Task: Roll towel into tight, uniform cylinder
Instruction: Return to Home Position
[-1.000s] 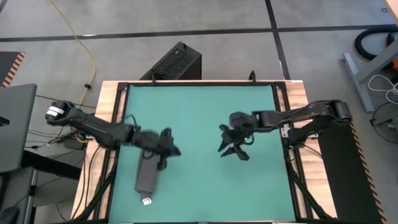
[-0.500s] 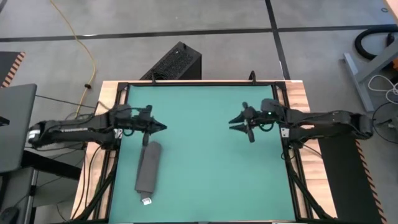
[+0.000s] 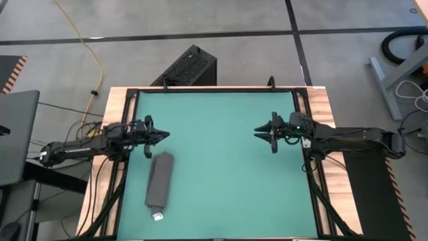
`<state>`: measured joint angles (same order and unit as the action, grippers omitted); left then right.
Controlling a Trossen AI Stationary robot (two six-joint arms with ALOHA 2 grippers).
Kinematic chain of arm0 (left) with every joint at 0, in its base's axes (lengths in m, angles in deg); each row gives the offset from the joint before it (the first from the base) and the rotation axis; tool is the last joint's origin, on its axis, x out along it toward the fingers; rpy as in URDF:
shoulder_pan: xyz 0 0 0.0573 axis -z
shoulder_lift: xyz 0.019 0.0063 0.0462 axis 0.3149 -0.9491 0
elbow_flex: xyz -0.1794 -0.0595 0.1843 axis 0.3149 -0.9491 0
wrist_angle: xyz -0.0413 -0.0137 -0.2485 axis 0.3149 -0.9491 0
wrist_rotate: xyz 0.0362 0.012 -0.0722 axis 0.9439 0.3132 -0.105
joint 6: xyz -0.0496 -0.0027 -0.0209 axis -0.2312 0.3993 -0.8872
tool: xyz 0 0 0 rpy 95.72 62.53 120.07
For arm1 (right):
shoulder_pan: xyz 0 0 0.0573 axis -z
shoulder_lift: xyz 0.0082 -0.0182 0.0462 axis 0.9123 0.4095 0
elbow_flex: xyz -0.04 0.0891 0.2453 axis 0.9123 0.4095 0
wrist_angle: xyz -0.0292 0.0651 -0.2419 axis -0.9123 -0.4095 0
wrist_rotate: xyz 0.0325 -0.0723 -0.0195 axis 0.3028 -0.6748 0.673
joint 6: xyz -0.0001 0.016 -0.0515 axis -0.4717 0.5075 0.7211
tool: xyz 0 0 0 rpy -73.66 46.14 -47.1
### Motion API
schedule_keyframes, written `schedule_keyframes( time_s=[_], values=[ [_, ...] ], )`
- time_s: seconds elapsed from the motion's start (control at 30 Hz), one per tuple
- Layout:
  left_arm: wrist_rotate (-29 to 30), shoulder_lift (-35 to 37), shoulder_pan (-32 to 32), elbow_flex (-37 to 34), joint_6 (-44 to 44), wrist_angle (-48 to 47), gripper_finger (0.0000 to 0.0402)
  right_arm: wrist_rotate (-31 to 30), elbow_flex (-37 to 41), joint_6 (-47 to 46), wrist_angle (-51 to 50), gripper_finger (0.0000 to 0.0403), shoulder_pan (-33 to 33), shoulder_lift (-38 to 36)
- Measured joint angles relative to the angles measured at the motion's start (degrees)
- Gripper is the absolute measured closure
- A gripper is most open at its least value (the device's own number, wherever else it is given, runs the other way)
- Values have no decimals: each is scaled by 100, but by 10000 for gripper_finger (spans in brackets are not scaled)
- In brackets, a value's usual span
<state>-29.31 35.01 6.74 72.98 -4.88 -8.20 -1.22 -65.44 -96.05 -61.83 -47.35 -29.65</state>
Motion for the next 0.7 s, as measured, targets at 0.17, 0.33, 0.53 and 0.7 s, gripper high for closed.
schedule_keyframes(
  time_s=[0.17,0.33,0.53,0.7],
  values=[
    [15,440,0,0,4,-484,401,-340,0,10,-1106,275,-7,-1117],
    [15,607,0,0,58,-689,401,-855,45,4,-1528,286,-58,-2201],
    [182,602,0,0,137,-686,401,-1339,888,5,-984,290,-350,-2972],
    [168,602,1,0,311,-612,401,-1331,1297,108,-903,290,-452,-3444]
  ],
)
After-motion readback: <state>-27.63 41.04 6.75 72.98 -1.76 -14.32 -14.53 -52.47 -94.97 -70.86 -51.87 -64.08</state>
